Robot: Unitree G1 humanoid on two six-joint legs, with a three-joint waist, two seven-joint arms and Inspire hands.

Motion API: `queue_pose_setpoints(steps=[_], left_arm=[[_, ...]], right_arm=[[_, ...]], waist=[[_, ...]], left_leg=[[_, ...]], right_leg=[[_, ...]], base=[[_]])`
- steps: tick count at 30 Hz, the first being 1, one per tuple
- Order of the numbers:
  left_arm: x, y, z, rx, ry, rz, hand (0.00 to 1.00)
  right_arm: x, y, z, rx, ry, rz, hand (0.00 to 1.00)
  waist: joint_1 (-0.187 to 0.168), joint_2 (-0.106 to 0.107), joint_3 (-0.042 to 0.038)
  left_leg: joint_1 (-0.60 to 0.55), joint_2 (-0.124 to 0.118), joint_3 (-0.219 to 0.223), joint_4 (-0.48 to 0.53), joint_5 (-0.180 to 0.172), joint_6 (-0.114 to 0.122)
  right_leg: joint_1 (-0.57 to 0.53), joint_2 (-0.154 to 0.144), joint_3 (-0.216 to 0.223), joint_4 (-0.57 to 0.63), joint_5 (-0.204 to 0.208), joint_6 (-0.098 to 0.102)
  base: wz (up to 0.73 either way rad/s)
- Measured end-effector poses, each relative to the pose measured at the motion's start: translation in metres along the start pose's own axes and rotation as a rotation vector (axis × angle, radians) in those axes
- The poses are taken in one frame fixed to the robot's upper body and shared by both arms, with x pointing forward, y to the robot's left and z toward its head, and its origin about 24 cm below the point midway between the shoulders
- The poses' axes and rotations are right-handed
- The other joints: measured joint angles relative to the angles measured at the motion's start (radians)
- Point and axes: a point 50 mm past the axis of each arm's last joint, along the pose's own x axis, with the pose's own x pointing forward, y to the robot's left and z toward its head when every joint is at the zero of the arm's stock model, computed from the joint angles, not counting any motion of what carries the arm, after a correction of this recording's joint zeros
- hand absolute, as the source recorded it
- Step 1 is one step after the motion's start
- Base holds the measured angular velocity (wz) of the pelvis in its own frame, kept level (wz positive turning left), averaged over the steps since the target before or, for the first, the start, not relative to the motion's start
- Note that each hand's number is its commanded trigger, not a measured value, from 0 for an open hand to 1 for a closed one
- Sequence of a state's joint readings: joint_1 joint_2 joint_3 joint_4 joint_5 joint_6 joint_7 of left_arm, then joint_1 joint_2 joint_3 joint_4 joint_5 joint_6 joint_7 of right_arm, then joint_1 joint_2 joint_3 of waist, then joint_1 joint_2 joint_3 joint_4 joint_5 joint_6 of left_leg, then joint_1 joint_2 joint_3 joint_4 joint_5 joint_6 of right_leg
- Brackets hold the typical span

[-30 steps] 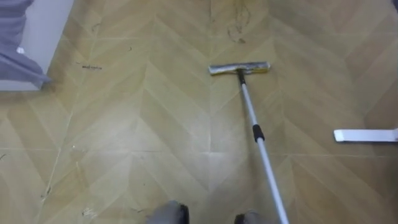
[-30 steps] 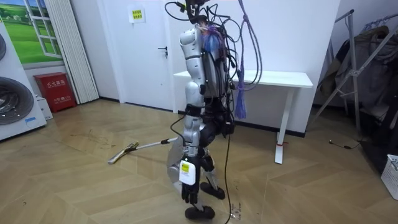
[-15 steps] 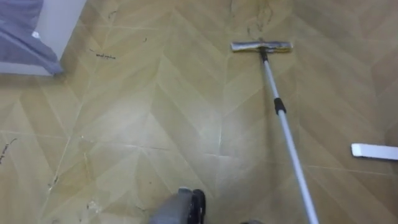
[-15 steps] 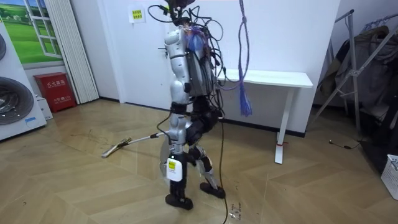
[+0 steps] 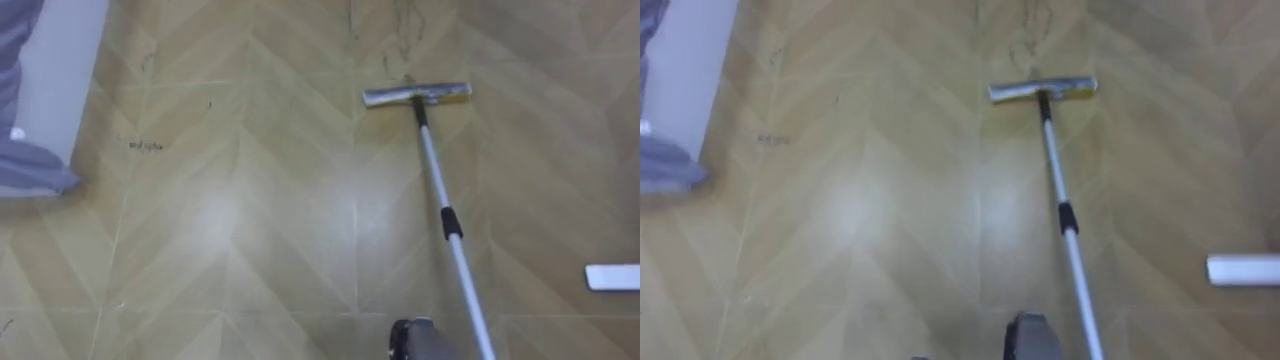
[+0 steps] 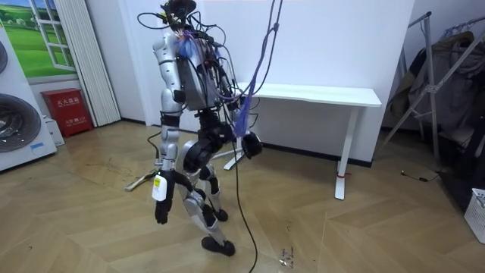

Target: Mop floor

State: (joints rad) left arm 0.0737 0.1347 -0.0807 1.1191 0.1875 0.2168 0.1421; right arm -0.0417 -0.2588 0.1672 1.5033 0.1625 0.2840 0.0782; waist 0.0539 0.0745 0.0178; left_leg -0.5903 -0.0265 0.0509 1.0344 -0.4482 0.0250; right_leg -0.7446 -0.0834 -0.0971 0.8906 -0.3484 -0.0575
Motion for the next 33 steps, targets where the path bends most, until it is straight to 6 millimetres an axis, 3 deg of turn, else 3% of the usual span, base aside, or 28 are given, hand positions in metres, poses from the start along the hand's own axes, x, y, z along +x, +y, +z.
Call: queue_pose_setpoints(steps=[1, 2, 3, 4, 5, 6, 7, 9, 10, 11, 12, 13, 14, 15, 16, 17, 18, 20, 21, 22, 24, 26, 27, 29, 30, 31, 32, 33], left_arm=[[0.0, 0.001, 0.001, 0.0, -0.002, 0.009, 0.0], [0.0, 0.001, 0.006, 0.001, -0.016, 0.018, 0.0], [0.0, 0.003, 0.014, -0.001, -0.036, 0.025, 0.0], [0.0, 0.004, 0.017, -0.002, -0.046, 0.03, 0.0], [0.0, 0.006, 0.027, -0.005, -0.074, 0.037, 0.0], [0.0, 0.008, 0.032, -0.007, -0.091, 0.043, 0.0], [0.0, 0.009, 0.032, -0.008, -0.092, 0.045, 0.0], [0.0, 0.009, 0.029, -0.008, -0.081, 0.039, 0.0], [0.0, 0.008, 0.029, -0.008, -0.079, 0.037, 0.0], [0.0, 0.009, 0.027, -0.008, -0.078, 0.028, 0.0], [0.0, 0.007, 0.023, -0.006, -0.067, 0.013, 0.0], [0.0, 0.005, 0.025, -0.008, -0.074, 0.006, 0.0], [-0.001, 0.003, 0.028, -0.007, -0.088, -0.005, 0.0], [-0.001, 0.003, 0.03, -0.001, -0.093, -0.008, 0.0], [-0.001, 0.003, 0.03, 0.008, -0.094, -0.007, 0.0], [-0.002, 0.002, 0.03, 0.029, -0.103, -0.003, 0.0], [-0.002, 0.002, 0.031, 0.036, -0.109, 0.001, 0.0], [-0.002, 0.001, 0.034, 0.033, -0.126, 0.008, 0.0], [-0.003, 0.002, 0.036, 0.023, -0.138, 0.019, 0.0], [-0.003, 0.003, 0.037, 0.018, -0.144, 0.028, 0.0], [-0.003, 0.002, 0.035, 0.019, -0.141, 0.028, 0.0], [-0.003, -0.002, 0.026, 0.021, -0.119, 0.017, 0.0], [-0.004, -0.007, 0.018, 0.02, -0.091, 0.006, 0.0], [-0.004, -0.009, 0.005, 0.023, -0.045, 0.001, 0.0], [-0.004, -0.008, 0.003, 0.028, -0.03, 0.01, 0.0], [-0.003, -0.007, 0.003, 0.028, -0.031, 0.015, 0.0], [-0.003, -0.004, 0.005, 0.017, -0.033, 0.019, 0.0], [-0.003, -0.003, 0.006, 0.009, -0.037, 0.021, 0.0]], right_arm=[[-0.003, -0.004, 0.01, -0.005, -0.018, -0.015, 1.0], [-0.011, -0.014, 0.037, -0.018, -0.077, -0.054, 1.0], [-0.024, -0.025, 0.068, -0.006, -0.158, -0.087, 1.0], [-0.03, -0.026, 0.084, 0.0, -0.203, -0.093, 1.0], [-0.042, -0.034, 0.108, 0.01, -0.287, -0.113, 1.0], [-0.057, -0.037, 0.134, 0.011, -0.386, -0.118, 1.0], [-0.064, -0.036, 0.145, 0.013, -0.431, -0.114, 1.0], [-0.074, -0.03, 0.163, 0.042, -0.509, -0.073, 1.0], [-0.072, -0.027, 0.161, 0.057, -0.506, -0.056, 1.0], [-0.065, -0.022, 0.152, 0.074, -0.482, -0.019, 1.0], [-0.053, -0.023, 0.133, 0.086, -0.43, -0.005, 1.0], [-0.046, -0.026, 0.121, 0.09, -0.398, -0.012, 1.0], [-0.034, -0.032, 0.094, 0.095, -0.321, -0.031, 1.0], [-0.023, -0.036, 0.065, 0.092, -0.239, -0.05, 1.0], [-0.017, -0.037, 0.05, 0.089, -0.201, -0.059, 1.0], [-0.008, -0.038, 0.018, 0.076, -0.121, -0.074, 1.0], [-0.002, -0.036, -0.01, 0.077, -0.054, -0.082, 1.0], [0.004, -0.031, -0.039, 0.084, 0.015, -0.08, 1.0], [0.006, -0.023, -0.051, 0.091, 0.046, -0.071, 1.0], [0.008, -0.013, -0.058, 0.088, 0.067, -0.048, 1.0], [0.01, 0.0, -0.062, 0.076, 0.083, -0.016, 1.0], [0.01, 0.005, -0.061, 0.063, 0.096, -0.004, 1.0], [0.009, 0.003, -0.057, 0.056, 0.096, -0.011, 1.0], [0.007, -0.002, -0.039, 0.04, 0.078, -0.031, 1.0], [0.003, -0.005, -0.019, 0.032, 0.044, -0.046, 1.0], [0.001, -0.008, -0.008, 0.033, 0.027, -0.058, 1.0], [-0.006, -0.016, 0.018, 0.031, -0.023, -0.087, 1.0], [-0.016, -0.027, 0.047, 0.032, -0.096, -0.118, 1.0]], waist=[[0.01, -0.002, 0.0009], [0.029, -0.01, 0.004], [0.047, -0.025, 0.0119], [0.057, -0.035, 0.017], [0.082, -0.039, 0.019], [0.106, -0.051, 0.0231], [0.111, -0.058, 0.0256], [0.12, -0.072, 0.0248], [0.12, -0.074, 0.0233], [0.118, -0.079, 0.0171], [0.11, -0.089, 0.0101], [0.102, -0.085, 0.0088], [0.092, -0.082, 0.0091], [0.087, -0.079, 0.0075], [0.083, -0.074, 0.0044], [0.073, -0.051, -0.0083], [0.06, -0.029, -0.0169], [0.04, 0.003, -0.016], [0.021, 0.018, -0.0172], [0.003, 0.018, -0.0144], [-0.009, 0.026, -0.0163], [-0.021, 0.014, -0.0098], [-0.02, 0.017, -0.0111], [-0.019, 0.018, -0.0104], [-0.018, 0.015, -0.0089], [-0.018, 0.012, -0.0062], [-0.012, -0.002, 0.0027], [0.01, -0.014, 0.0076]], left_leg=[[-0.017, 0.008, 0.001, 0.062, 0.027, -0.004], [-0.057, 0.018, 0.002, 0.174, 0.09, -0.015], [-0.098, 0.021, -0.001, 0.266, 0.175, -0.027], [-0.118, 0.023, -0.001, 0.299, 0.195, -0.038], [-0.17, 0.041, 0.001, 0.317, 0.189, -0.034], [-0.218, 0.051, -0.002, 0.273, 0.166, -0.025], [-0.239, 0.049, -0.006, 0.229, 0.152, -0.025], [-0.26, 0.037, -0.004, -0.046, 0.144, -0.029], [-0.256, 0.029, -0.008, -0.125, 0.15, -0.031], [-0.249, 0.02, 0.003, -0.209, 0.199, 0.007], [-0.223, 0.004, 0.015, -0.221, 0.194, 0.041], [-0.211, -0.003, 0.019, -0.221, 0.184, 0.057], [-0.187, -0.018, 0.032, -0.22, 0.16, 0.079], [-0.162, -0.037, 0.034, -0.217, 0.132, 0.091], [-0.15, -0.042, 0.034, -0.213, 0.118, 0.097], [-0.13, -0.05, 0.022, -0.205, 0.091, 0.106], [-0.106, -0.059, 0.014, -0.21, 0.073, 0.114], [-0.066, -0.06, 0.015, -0.229, 0.055, 0.12], [-0.043, -0.06, 0.015, -0.249, 0.055, 0.12], [-0.022, -0.059, 0.017, -0.276, 0.052, 0.117], [0.022, -0.055, 0.019, -0.308, 0.042, 0.104], [0.073, -0.054, 0.02, -0.316, 0.017, 0.089], [0.107, -0.047, 0.017, -0.309, -0.007, 0.075], [0.14, -0.031, 0.004, -0.289, -0.035, 0.049], [0.114, -0.019, 0.001, -0.201, -0.036, 0.035], [0.087, -0.014, 0.001, -0.139, -0.023, 0.015], [0.03, 0.002, 0.003, 0.0, 0.024, -0.015], [-0.025, 0.013, 0.004, 0.115, 0.086, -0.029]], right_leg=[[0.008, 0.003, 0.0, 0.023, -0.024, -0.005], [0.021, 0.011, -0.002, 0.06, -0.065, -0.013], [0.027, 0.015, 0.004, 0.091, -0.098, -0.022], [0.029, 0.016, 0.01, 0.103, -0.111, -0.027], [0.032, 0.034, 0.011, 0.107, -0.125, -0.031], [0.036, 0.042, 0.01, 0.104, -0.133, -0.038], [0.041, 0.043, 0.011, 0.1, -0.137, -0.039], [0.104, 0.048, 0.003, 0.047, -0.159, -0.029], [0.125, 0.047, 0.0, 0.029, -0.165, -0.024], [0.168, 0.04, 0.0, 0.003, -0.18, -0.011], [0.2, 0.028, 0.013, -0.014, -0.195, 0.009], [0.214, 0.026, 0.019, -0.016, -0.197, 0.014], [0.219, 0.009, 0.026, 0.018, -0.186, 0.034], [0.205, -0.005, 0.04, 0.091, -0.151, 0.064], [0.196, -0.005, 0.042, 0.129, -0.124, 0.072], [0.168, -0.005, 0.049, 0.21, -0.052, 0.079], [0.135, -0.004, 0.066, 0.279, -0.012, 0.086], [0.062, 0.005, 0.087, 0.31, -0.016, 0.086], [0.007, 0.01, 0.095, 0.277, -0.018, 0.088], [-0.04, 0.011, 0.099, 0.196, -0.017, 0.088], [-0.055, 0.009, 0.096, 0.011, 0.013, 0.07], [-0.029, 0.0, 0.08, -0.145, 0.067, 0.061], [0.004, -0.004, 0.058, -0.142, 0.091, 0.055], [0.041, -0.005, 0.027, -0.12, 0.074, 0.038], [0.045, -0.005, 0.011, -0.088, 0.042, 0.024], [0.044, -0.003, 0.005, -0.067, 0.028, 0.02], [0.043, 0.002, 0.006, -0.022, -0.007, 0.014], [0.042, 0.012, 0.013, 0.014, -0.038, 0.007]], base=[[0.0], [-0.07], [-0.08], [-0.08], [-0.13], [-0.12], [-0.06], [0.15], [0.2], [0.33], [0.43], [0.6], [0.46], [0.33], [0.14], [0.09], [0.05], [-0.06], [-0.12], [-0.09], [-0.16], [-0.11], [-0.11], [-0.06], [0.16], [0.27], [0.18], [0.09]])
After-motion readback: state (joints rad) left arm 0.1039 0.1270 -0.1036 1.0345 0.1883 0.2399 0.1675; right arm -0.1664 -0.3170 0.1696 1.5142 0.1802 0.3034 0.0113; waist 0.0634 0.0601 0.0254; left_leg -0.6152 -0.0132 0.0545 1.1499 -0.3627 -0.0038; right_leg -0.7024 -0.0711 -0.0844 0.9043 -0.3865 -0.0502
